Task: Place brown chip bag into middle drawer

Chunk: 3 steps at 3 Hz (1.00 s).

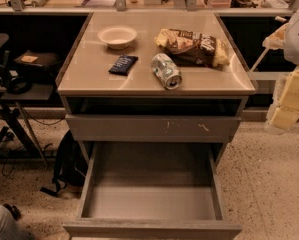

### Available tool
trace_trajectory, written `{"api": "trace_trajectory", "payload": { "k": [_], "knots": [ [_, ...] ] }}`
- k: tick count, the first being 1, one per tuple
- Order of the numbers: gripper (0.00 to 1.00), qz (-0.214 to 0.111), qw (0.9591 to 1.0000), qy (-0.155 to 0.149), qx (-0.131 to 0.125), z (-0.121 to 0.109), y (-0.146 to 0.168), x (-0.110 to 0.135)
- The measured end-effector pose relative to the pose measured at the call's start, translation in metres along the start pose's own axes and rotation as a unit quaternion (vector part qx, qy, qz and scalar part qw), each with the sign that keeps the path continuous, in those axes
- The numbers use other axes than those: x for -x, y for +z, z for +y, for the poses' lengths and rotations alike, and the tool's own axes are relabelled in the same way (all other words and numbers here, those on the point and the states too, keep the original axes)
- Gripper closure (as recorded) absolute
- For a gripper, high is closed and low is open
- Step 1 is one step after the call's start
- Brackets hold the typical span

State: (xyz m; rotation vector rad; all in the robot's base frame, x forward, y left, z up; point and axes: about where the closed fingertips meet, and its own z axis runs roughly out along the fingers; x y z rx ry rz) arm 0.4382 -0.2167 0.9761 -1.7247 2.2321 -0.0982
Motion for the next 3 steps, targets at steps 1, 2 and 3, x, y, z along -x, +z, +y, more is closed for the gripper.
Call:
{"api": "trace_trajectory", "payload": {
  "k": [1,2,3],
  "knots": [
    [0.00,-0.009,0.9998,-0.011,0.011,-0.030,0.010,0.022],
    [0.00,-0.013,0.9998,-0.013,0.005,-0.033,0.009,0.026],
    [0.00,-0.036,0.9992,-0.018,-0.010,-0.056,0.011,0.031]
  ]
}}
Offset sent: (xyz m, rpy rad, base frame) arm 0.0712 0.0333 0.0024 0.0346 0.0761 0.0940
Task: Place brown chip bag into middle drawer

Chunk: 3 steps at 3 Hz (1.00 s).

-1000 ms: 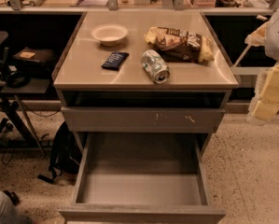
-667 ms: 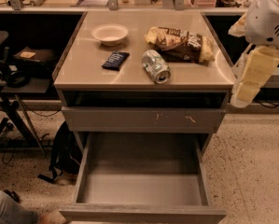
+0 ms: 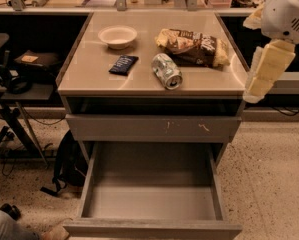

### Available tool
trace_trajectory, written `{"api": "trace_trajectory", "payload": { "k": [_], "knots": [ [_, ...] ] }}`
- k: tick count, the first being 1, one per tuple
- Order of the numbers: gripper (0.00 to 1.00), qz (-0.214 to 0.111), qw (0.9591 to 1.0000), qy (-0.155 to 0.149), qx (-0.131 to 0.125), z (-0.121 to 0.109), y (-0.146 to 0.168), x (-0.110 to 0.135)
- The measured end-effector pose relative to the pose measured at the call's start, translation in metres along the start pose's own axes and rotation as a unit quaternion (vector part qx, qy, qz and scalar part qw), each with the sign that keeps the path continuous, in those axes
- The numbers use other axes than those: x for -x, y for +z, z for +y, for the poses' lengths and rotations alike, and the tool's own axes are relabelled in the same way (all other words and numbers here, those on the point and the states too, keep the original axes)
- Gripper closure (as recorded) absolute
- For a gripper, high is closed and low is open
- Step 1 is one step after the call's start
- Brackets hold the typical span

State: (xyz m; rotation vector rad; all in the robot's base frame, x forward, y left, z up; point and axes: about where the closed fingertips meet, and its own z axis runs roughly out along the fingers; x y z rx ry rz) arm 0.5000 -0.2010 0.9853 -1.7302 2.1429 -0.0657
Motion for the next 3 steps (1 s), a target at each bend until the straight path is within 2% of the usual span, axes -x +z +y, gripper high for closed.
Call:
{"api": "trace_trajectory", "payload": {
  "k": [1,2,3],
  "knots": [
    [0.00,-0.015,0.9990,0.036,-0.022,-0.059,0.015,-0.012],
    [0.00,-0.021,0.9958,0.088,-0.015,-0.114,0.052,-0.034],
    [0.00,-0.030,0.9909,0.129,-0.027,-0.156,0.069,-0.050]
  ]
}}
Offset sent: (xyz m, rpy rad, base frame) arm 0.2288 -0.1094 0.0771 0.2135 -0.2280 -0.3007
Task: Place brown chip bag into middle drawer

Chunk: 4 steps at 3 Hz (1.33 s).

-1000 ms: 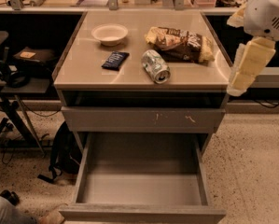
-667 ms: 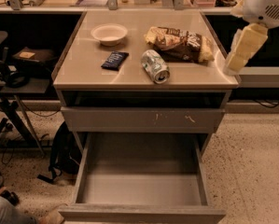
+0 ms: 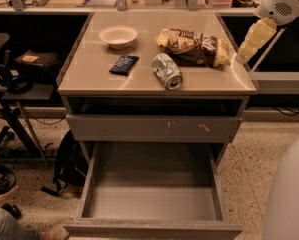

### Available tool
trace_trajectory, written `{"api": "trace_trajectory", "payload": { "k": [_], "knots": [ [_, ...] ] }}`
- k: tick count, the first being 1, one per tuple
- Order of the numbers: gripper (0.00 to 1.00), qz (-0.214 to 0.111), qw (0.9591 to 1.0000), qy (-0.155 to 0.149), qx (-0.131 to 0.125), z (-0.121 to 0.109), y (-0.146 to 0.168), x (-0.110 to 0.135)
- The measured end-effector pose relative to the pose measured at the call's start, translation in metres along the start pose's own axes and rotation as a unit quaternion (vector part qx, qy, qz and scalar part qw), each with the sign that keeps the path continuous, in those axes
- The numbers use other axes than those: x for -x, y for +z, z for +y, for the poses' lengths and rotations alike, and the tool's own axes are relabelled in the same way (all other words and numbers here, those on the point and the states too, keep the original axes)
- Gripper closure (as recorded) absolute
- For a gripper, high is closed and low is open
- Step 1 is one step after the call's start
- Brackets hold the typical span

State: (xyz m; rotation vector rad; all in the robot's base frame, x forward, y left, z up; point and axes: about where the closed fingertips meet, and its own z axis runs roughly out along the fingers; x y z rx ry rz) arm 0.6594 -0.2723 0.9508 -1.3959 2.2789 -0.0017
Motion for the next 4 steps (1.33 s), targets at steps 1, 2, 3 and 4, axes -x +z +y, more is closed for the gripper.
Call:
{"api": "trace_trajectory", "payload": {
  "k": [1,2,3,4],
  "knots": [
    [0.00,-0.038,0.9987,0.016,-0.030,-0.033,-0.004,0.018],
    [0.00,-0.090,0.9941,0.013,-0.058,-0.051,-0.018,0.054],
    [0.00,-0.099,0.9926,0.009,-0.069,-0.055,-0.028,0.060],
    [0.00,-0.111,0.9909,0.026,-0.072,-0.067,-0.006,0.056]
  ]
}}
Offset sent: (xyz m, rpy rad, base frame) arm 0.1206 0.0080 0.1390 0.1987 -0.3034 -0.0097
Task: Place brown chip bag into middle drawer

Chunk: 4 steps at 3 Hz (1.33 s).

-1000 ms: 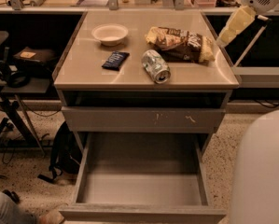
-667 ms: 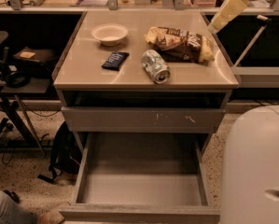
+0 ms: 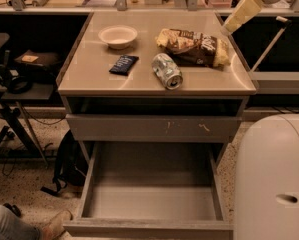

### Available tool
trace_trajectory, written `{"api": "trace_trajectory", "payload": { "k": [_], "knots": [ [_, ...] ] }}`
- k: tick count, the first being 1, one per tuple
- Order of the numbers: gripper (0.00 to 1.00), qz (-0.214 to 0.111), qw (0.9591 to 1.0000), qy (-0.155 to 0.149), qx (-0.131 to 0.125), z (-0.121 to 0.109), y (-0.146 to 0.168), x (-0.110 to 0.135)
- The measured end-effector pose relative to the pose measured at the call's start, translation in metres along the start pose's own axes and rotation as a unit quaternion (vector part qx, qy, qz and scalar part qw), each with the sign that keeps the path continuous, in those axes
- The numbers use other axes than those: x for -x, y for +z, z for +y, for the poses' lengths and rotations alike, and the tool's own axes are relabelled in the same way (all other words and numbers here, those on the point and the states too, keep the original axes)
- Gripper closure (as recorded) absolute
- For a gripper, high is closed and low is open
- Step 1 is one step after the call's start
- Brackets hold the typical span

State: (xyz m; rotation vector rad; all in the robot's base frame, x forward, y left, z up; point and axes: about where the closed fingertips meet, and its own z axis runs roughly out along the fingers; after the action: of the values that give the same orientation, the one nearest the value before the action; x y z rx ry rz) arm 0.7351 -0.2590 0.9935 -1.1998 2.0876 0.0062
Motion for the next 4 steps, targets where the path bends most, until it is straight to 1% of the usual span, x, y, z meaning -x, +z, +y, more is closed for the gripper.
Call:
{"api": "trace_trajectory", "payload": {
  "k": [1,2,3,4],
  "knots": [
    [0.00,-0.004,0.9999,0.011,0.008,-0.005,0.053,-0.003],
    [0.00,-0.015,0.9991,0.034,0.023,-0.004,0.111,-0.004],
    [0.00,-0.008,0.9985,0.044,0.031,0.001,0.157,-0.006],
    [0.00,0.021,0.9988,0.039,0.023,-0.001,0.178,-0.019]
  ]
}}
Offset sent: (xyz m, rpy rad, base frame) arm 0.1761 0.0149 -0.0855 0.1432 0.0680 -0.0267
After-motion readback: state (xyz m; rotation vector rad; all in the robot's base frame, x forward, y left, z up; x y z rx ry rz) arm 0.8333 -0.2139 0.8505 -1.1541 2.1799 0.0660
